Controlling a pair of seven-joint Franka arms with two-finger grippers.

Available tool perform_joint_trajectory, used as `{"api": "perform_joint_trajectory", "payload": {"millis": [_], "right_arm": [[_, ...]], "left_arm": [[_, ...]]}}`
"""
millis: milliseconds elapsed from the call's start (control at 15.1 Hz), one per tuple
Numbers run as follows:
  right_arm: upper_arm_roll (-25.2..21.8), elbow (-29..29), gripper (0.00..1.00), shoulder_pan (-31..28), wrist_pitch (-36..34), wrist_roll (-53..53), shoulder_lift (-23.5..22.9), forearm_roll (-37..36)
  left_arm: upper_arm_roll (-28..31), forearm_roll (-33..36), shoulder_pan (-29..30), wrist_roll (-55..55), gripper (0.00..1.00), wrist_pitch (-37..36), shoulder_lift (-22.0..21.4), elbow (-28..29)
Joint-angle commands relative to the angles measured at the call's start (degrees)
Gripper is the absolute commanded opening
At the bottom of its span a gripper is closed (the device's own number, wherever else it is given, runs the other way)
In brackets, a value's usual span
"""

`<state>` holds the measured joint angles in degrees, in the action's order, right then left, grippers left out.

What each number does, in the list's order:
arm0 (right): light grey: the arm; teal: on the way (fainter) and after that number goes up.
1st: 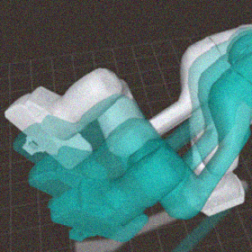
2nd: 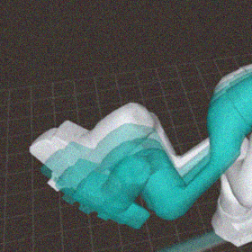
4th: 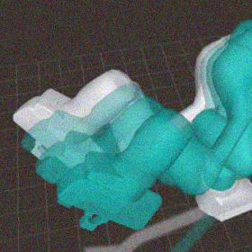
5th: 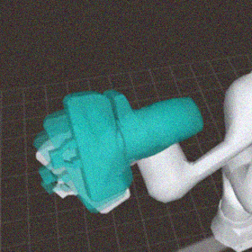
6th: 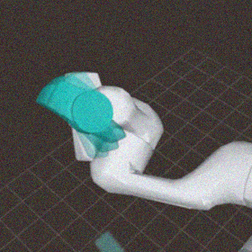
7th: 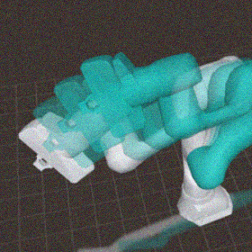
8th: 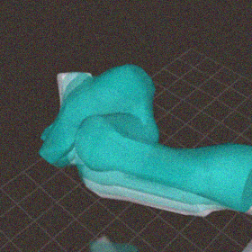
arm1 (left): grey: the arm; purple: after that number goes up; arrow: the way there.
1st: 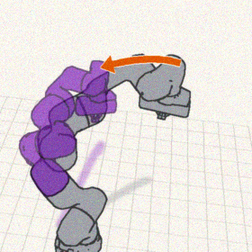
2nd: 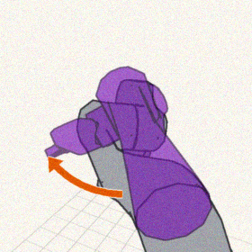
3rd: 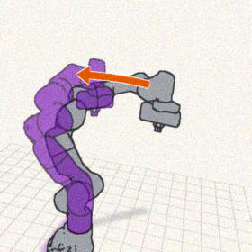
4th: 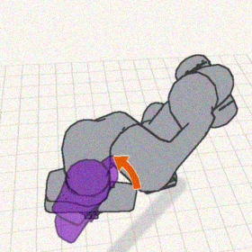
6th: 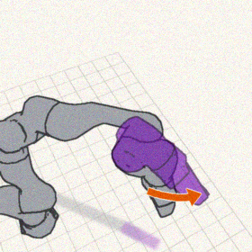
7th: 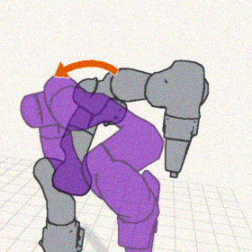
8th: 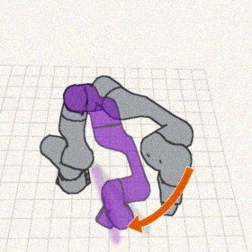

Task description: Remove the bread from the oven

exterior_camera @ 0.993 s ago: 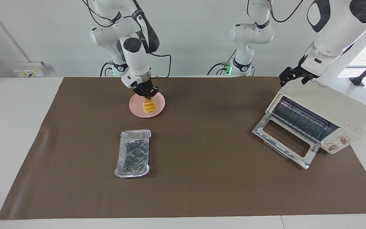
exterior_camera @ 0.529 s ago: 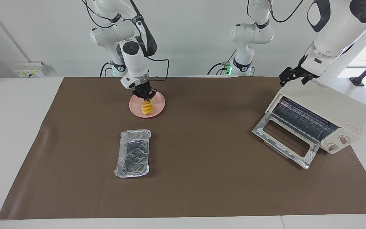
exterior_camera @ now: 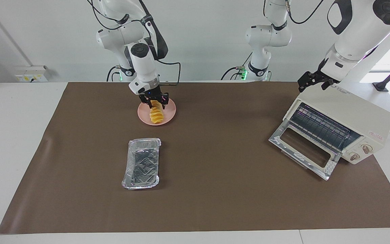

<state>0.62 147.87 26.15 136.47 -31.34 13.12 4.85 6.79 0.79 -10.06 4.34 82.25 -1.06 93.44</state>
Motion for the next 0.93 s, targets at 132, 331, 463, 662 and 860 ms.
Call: {"api": "perform_joint_trajectory", "payload": {"millis": [132, 331, 463, 662, 860], "right_arm": [[-0.3, -19.2, 1.00, -4.2, -16.5, 0.4, -3.6, -0.4], [-0.6, -27.4, 1.00, -10.9, -18.9, 12.9, -3.5, -0.3], [-0.6, -33.9, 1.00, -15.5, -24.6, 21.0, -4.5, 0.1], [-0.7, -41.8, 1.00, -20.2, -36.8, 31.0, -4.6, -0.6], [-0.8, -51.9, 1.00, -24.5, -49.6, 33.4, -7.7, -1.8]], "left_arm": [[-0.1, -0.2, 0.4, 0.0, 1.00, 0.1, -0.7, 0.2], [-0.1, -0.2, 0.4, 0.0, 1.00, 0.1, -0.7, 0.2], [-0.1, -0.2, 0.4, 0.1, 1.00, 0.1, -0.7, 0.2], [-0.1, -0.2, 0.4, 0.0, 1.00, 0.1, -0.7, 0.2], [-0.1, -0.2, 0.4, 0.1, 1.00, 0.1, -0.7, 0.2]]}}
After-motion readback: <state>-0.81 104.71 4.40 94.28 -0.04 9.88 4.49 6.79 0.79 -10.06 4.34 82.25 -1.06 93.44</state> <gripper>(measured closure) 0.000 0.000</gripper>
